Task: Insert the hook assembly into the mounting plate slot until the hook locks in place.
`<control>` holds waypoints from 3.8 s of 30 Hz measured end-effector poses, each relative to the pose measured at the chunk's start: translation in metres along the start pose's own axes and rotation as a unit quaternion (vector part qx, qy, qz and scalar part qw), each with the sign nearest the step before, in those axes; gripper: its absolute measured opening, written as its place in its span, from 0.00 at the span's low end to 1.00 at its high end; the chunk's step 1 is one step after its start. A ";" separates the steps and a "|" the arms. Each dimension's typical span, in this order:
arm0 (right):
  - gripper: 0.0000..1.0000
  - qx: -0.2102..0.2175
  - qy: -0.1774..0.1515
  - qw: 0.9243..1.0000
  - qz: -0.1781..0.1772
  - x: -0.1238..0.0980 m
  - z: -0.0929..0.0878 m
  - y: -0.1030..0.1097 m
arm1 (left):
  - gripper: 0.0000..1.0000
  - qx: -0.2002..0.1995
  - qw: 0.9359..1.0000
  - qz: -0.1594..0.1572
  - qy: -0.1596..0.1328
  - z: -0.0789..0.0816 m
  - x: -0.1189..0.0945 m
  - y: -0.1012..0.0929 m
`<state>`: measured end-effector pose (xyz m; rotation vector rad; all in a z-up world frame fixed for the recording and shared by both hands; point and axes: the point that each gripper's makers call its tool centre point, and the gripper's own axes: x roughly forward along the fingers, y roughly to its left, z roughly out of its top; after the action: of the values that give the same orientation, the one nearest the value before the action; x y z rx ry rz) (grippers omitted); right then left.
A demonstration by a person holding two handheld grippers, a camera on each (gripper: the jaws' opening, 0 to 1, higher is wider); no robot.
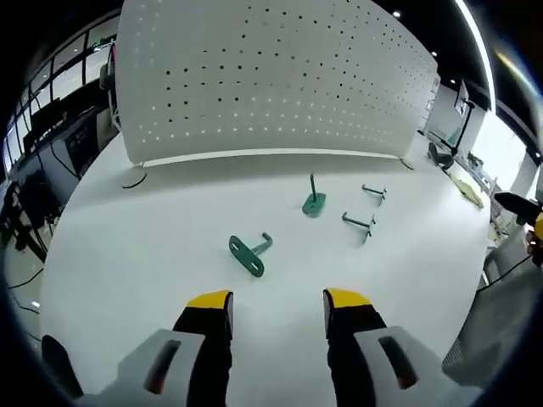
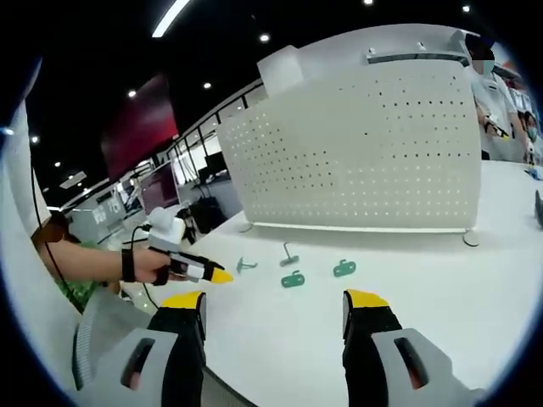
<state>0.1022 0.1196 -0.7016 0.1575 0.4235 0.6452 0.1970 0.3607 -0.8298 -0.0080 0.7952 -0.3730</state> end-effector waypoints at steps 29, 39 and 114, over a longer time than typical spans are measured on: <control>0.65 0.013 -0.002 1.000 -0.013 0.002 -0.002 -0.005 | 0.23 -0.008 1.000 0.027 0.014 0.010 0.023 0.013; 0.65 0.018 -0.009 1.000 -0.014 0.000 0.002 -0.008 | 0.25 -0.025 0.999 0.026 0.026 0.012 0.035 0.018; 0.59 0.000 -0.017 0.999 0.040 0.001 0.014 0.026 | 0.03 -0.058 0.989 -0.109 -0.084 0.036 -0.031 -0.074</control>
<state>0.0944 0.1405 -0.6823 0.1854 0.3848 0.7201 0.1780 0.2968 -0.7721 -0.2345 0.6504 -0.5246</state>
